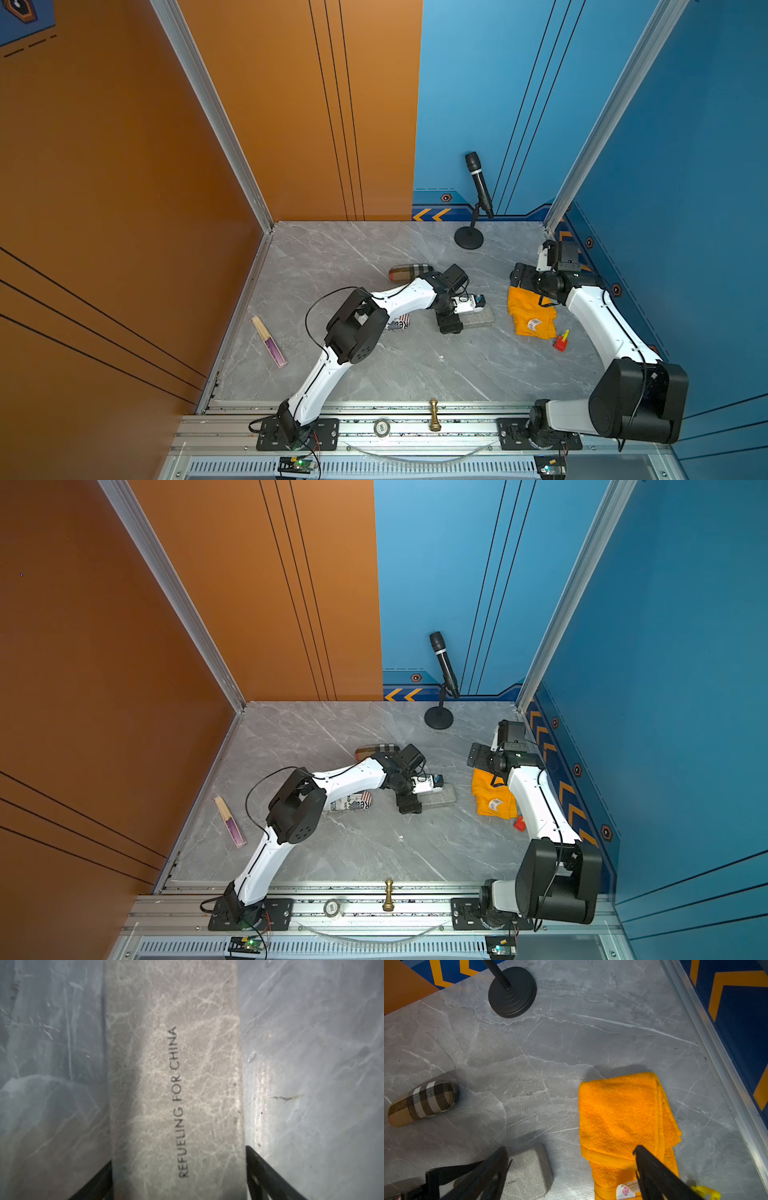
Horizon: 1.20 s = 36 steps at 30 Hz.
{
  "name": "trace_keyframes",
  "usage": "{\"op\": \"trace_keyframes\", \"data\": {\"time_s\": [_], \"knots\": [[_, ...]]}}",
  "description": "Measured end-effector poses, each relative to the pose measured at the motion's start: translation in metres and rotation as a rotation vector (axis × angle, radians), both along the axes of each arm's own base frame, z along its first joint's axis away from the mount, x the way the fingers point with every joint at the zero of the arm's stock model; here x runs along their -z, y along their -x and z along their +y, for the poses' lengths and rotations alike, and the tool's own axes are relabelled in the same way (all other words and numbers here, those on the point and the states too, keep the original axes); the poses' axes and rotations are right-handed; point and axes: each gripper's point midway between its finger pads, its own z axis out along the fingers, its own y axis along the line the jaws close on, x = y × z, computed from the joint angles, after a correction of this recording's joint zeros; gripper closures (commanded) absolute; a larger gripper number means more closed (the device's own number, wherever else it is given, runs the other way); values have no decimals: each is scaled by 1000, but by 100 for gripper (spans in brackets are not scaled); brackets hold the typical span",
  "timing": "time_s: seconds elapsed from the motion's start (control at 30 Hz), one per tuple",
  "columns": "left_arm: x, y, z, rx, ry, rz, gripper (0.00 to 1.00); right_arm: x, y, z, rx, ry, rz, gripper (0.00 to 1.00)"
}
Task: Wipe the eyeglass case
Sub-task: Pick up the eyeglass case from the center of the board.
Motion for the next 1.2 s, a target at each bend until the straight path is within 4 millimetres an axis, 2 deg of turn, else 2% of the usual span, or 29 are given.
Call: {"op": "trace_keyframes", "data": {"time_s": [0.43, 0.53, 0.57, 0.8, 0.83, 0.93, 1.03, 1.2], "knots": [[0, 4, 7, -43, 70, -9, 24, 13, 1, 3, -8, 21, 53, 5], [0, 6, 9, -52, 86, -12, 24, 27, 3, 2, -11, 36, 107, 4], [0, 6, 10, -54, 91, -13, 24, 34, 5, 2, -14, 43, 131, 1], [0, 8, 10, -64, 121, -20, 25, 65, 13, 5, -40, 146, 257, 1], [0, 8, 9, -66, 126, -22, 27, 67, 13, 5, -42, 155, 265, 1], [-1, 8, 8, -70, 142, -22, 42, 76, 15, 2, -39, 183, 298, 1], [-1, 8, 7, -78, 148, -21, 52, 86, 17, -4, -30, 213, 340, 0], [-1, 8, 8, -84, 156, -23, 55, 99, 20, -10, -23, 246, 391, 0]]}}
